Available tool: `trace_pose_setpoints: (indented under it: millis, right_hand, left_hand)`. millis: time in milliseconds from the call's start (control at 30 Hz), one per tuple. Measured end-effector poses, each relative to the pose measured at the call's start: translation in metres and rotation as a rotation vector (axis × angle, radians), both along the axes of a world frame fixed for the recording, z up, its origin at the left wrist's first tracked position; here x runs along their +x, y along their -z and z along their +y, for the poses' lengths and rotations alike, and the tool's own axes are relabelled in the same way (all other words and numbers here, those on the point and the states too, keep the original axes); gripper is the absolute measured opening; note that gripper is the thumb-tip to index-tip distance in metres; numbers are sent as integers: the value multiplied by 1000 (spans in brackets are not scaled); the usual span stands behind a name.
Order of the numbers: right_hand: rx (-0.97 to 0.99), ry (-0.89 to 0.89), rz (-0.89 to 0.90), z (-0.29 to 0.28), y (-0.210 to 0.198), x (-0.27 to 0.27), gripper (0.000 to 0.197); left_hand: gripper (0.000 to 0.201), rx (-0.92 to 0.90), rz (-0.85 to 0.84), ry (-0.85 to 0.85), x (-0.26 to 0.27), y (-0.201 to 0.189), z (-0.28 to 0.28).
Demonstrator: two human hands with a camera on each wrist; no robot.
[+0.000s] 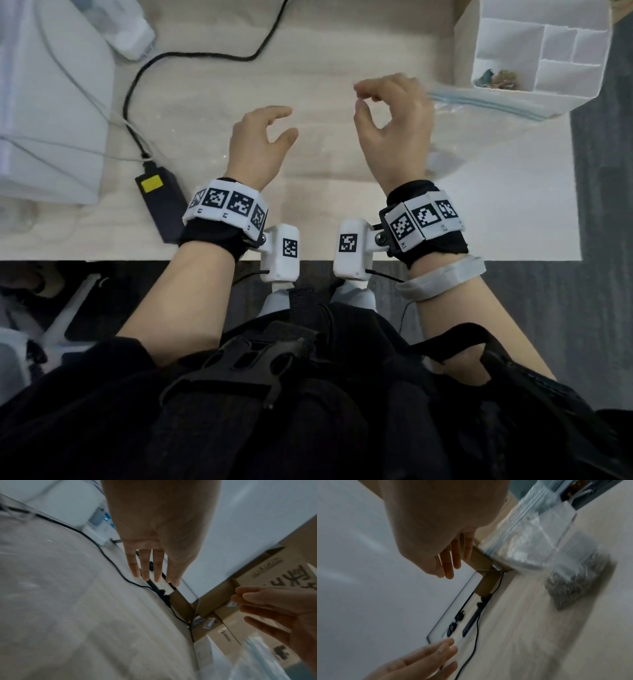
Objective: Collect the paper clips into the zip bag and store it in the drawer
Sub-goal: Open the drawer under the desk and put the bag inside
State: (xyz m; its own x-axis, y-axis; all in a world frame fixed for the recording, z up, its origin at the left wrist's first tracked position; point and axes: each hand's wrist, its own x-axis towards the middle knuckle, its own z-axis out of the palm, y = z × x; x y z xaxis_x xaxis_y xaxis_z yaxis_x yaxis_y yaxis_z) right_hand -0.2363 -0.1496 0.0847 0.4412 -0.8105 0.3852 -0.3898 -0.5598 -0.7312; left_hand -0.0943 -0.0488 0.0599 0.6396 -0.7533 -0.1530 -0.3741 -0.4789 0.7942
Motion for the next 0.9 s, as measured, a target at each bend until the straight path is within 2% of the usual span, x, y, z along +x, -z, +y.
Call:
trace_pose_setpoints:
  millis: [100, 233, 433, 567, 633, 700, 767, 833, 900]
  right_hand:
    - [244, -96, 111, 24, 21, 31, 20]
    - [546, -198, 408, 47, 53, 61, 28]
    - [733, -231, 614, 65, 89, 90, 50]
    - [889, -187, 547, 65, 106, 104, 58]
    - [968, -162, 507, 66, 111, 106, 57]
    - [991, -171, 466, 68, 113, 104, 39]
    - [985, -170, 378, 70, 110, 98, 5]
    - [949, -151, 270, 71, 104, 91, 26]
    - [887, -154, 170, 74, 94, 84, 30]
  left_hand:
    - [38, 153, -7, -44, 26, 22, 39]
    - [45, 306, 85, -68, 46, 47, 78]
    - [52, 422, 184, -63, 54, 70, 100]
    - [53, 397, 210, -47, 51, 81, 105]
    - [53, 333, 276, -64, 48, 81, 106]
    - [52, 244, 366, -78, 43, 78, 107]
    - [46, 165, 364, -108, 37, 73, 109]
    - [39, 80, 298, -192, 31, 67, 115]
    - [35, -24, 242, -340, 26, 61, 125]
